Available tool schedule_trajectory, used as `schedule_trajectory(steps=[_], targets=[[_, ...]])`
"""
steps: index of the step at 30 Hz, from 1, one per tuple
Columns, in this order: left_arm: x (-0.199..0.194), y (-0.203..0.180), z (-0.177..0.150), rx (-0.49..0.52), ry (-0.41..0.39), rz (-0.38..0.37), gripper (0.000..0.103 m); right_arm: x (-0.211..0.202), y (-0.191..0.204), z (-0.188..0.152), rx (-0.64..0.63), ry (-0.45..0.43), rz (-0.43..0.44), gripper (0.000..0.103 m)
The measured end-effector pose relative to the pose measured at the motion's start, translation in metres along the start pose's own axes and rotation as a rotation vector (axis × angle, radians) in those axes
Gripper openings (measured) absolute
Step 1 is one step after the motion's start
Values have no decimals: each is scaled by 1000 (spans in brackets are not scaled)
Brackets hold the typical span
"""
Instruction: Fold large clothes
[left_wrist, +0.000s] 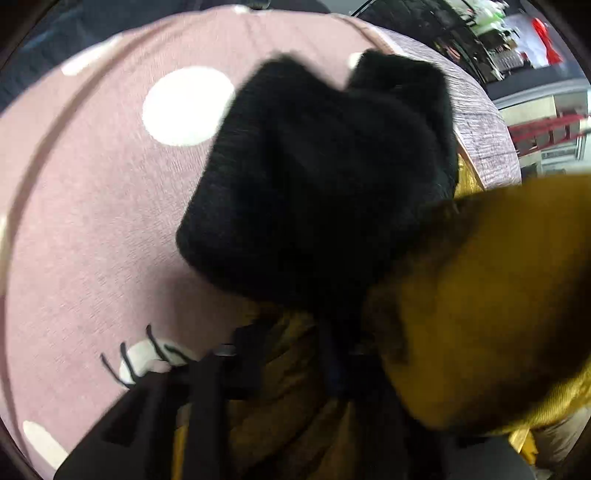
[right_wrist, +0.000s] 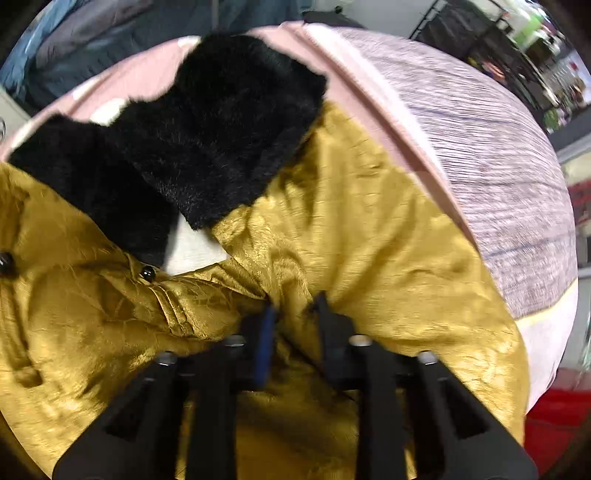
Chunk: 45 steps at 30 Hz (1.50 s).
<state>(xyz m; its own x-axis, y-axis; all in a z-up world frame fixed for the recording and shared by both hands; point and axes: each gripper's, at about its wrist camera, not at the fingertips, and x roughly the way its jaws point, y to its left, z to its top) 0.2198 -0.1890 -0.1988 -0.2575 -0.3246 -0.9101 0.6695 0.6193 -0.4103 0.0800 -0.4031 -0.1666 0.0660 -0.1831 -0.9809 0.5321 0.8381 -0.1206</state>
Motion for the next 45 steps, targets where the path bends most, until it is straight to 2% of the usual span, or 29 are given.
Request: schedule_trajectory(steps=[2,5,8,14,20,23,27,28,30,31,33,34,35,37,38,39,41,43,45], targets=[[-21,0,-10,1,-57,-4,9,-22,-11,-5,44,-50,31,10],[-67,11,-32,-47,-169,-33,6,-62,-30,-12,87,-141,53,8],[-110,31,-48,-89,-262,-6,5,-112,-54,-19,138,-248,75,7],[-245,61,-91,-185,-521,116,5,-223,-88,-9,162,-508,67,6],[-370,115,-164,-373,-743,265,5,-308,-97,3,148,-739,105,5],[-415,117,-185,-455,-840,294,5,-348,-104,10,142,-846,124,5],[-466,129,-214,-536,-943,447,5,-377,-121,22,164,-951,116,5],[-477,136,-222,-561,-963,458,5,-377,-123,25,168,-957,106,5],[-484,145,-230,-601,-964,479,5,-362,-124,42,157,-879,80,5],[-481,149,-233,-622,-938,516,5,-349,-125,49,177,-836,104,5],[-461,153,-237,-623,-855,511,12,-303,-130,58,223,-709,150,6],[-446,154,-237,-628,-810,497,26,-278,-131,63,230,-624,154,6],[-436,153,-238,-634,-787,487,51,-247,-131,64,249,-514,168,8],[-408,145,-245,-640,-769,444,86,-196,-132,59,283,-344,203,18],[-397,141,-251,-641,-768,431,92,-172,-131,52,302,-265,204,30],[-384,133,-254,-649,-769,424,92,-149,-131,40,339,-194,201,53],[-362,124,-248,-664,-746,398,95,-122,-131,17,382,-126,212,75],[-345,119,-239,-672,-724,348,96,-103,-124,-7,388,-71,231,75],[-325,112,-216,-640,-671,278,96,-92,-111,-24,353,-25,238,75]])
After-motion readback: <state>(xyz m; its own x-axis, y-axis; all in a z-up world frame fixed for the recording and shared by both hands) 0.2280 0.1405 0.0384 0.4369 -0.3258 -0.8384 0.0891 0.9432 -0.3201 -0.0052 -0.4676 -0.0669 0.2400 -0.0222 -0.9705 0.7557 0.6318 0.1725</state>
